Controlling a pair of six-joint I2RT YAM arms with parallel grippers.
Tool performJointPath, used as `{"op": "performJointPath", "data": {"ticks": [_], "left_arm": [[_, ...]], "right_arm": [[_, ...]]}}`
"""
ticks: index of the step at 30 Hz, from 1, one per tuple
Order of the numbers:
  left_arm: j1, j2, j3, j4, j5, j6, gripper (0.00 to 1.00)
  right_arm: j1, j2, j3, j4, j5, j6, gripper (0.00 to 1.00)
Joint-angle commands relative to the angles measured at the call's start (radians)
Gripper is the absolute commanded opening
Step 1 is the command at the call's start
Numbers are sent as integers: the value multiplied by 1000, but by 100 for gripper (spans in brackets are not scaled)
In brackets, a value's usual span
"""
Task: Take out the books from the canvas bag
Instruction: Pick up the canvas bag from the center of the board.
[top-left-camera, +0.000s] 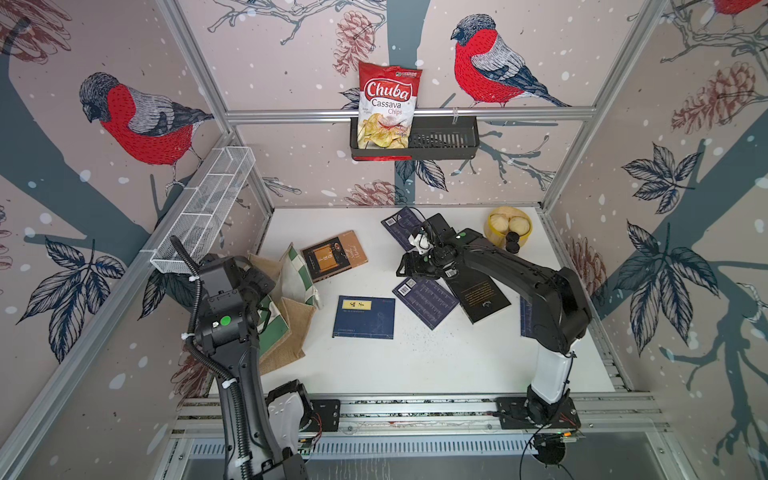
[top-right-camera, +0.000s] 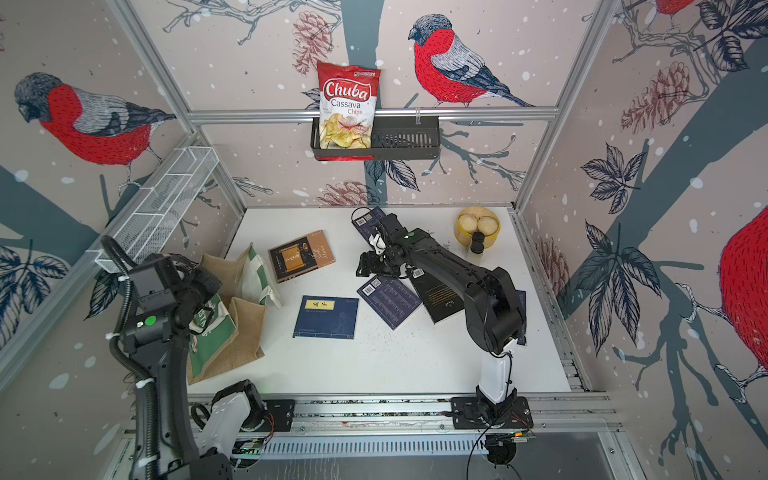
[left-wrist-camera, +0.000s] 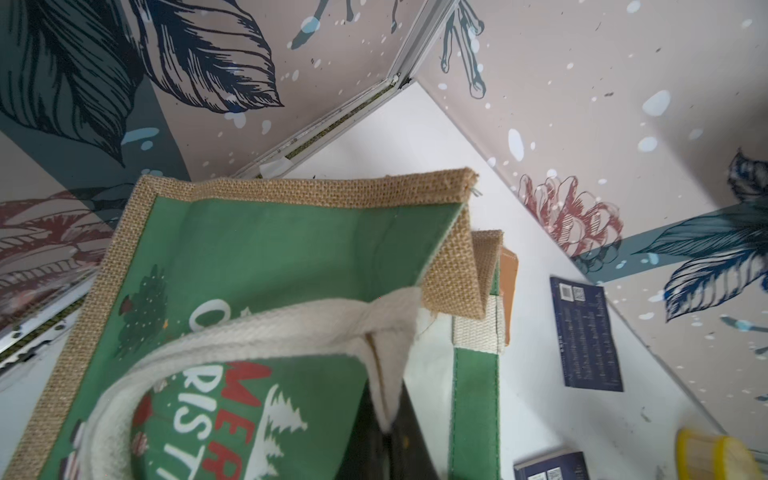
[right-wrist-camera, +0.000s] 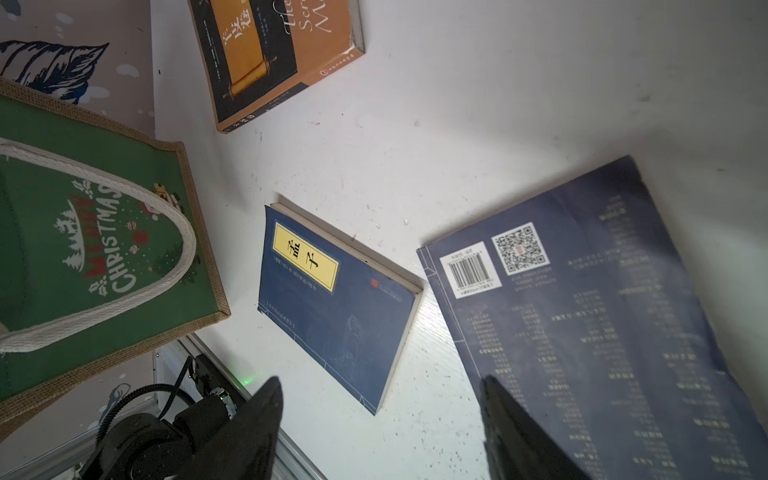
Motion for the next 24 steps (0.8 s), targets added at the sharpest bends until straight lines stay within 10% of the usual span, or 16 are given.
{"op": "performJointPath", "data": {"ticks": [1,5,14,24], "left_arm": [[19,-16,-89,215,235,-153,0],[19,-17,-232,608,463,-404,0],[19,37,-170,789,592,-551,0],[91,-63,-164,251,423,-242,0]], "right_arm": [[0,-14,-9,-23,-3,-26,75],[1,-17,-25,-32,-8,-51,75],[1,-20,-11,29,-64,-24,74],[23,27,48,23,-77,-12,74]]}}
